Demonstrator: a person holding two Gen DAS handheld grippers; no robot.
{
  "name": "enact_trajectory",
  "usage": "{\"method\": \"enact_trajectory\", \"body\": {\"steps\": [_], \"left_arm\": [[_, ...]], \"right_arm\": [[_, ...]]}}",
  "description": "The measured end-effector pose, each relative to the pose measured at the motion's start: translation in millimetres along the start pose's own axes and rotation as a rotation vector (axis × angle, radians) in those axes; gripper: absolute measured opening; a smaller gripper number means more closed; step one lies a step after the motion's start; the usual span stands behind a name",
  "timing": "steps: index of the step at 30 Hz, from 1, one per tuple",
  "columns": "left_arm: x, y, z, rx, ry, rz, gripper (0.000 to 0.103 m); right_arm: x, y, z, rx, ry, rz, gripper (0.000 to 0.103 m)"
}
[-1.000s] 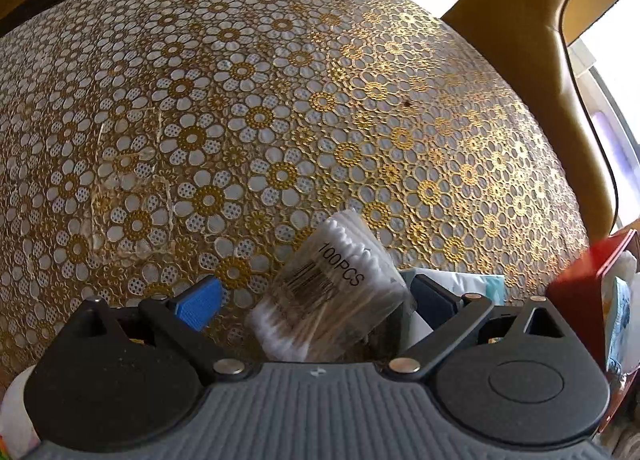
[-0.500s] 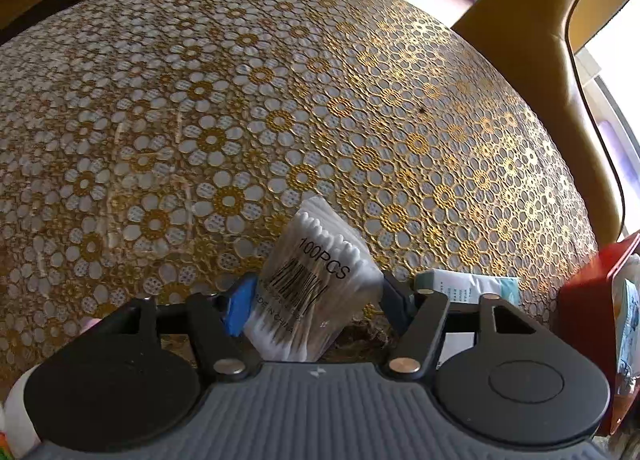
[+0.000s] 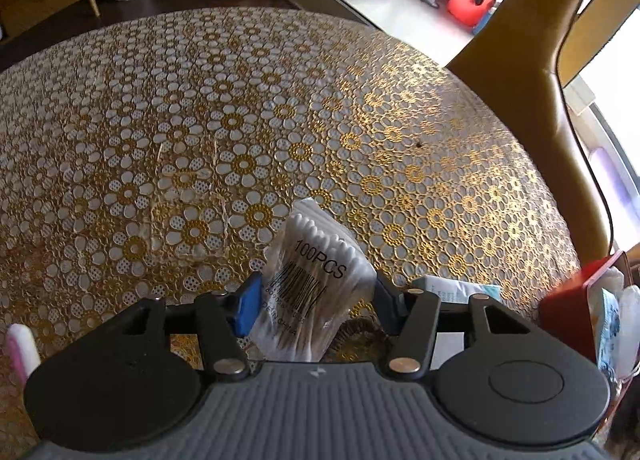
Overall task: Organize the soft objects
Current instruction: 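Carry the swab bag with the left tool while the right tool carries the cord to the red box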
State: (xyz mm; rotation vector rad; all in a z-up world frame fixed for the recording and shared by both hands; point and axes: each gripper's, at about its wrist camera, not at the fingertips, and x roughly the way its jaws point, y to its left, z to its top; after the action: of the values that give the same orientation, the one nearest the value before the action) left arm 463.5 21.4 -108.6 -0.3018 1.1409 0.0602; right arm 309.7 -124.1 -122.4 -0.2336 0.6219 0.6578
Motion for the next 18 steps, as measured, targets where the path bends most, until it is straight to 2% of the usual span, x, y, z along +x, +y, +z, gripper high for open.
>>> {"method": "enact_trajectory", "body": {"steps": [4, 5, 6, 13, 18], "left_arm": [[-7, 3, -1, 0.028, -0.008, -0.007, 0.056], [-9, 4, -2, 0.031, -0.008, -0.009, 0.056], [-9, 4, -2, 0.034, -0.009, -0.011, 0.056], [-15, -2, -4, 0.041, -0.017, -0.022, 0.056], [-8, -2, -3, 0.049, -0.015, -0.026, 0.056]], "right_arm": [[6, 2, 1, 0.015, 0.032, 0.029, 0.041], [9, 2, 2, 0.011, 0.039, 0.035, 0.052], [10, 3, 3, 0.003, 0.040, 0.041, 0.054], [40, 10, 6, -0.060, 0.119, 0.058, 0.052], [50, 6, 4, -0.034, 0.134, 0.047, 0.039]]}}
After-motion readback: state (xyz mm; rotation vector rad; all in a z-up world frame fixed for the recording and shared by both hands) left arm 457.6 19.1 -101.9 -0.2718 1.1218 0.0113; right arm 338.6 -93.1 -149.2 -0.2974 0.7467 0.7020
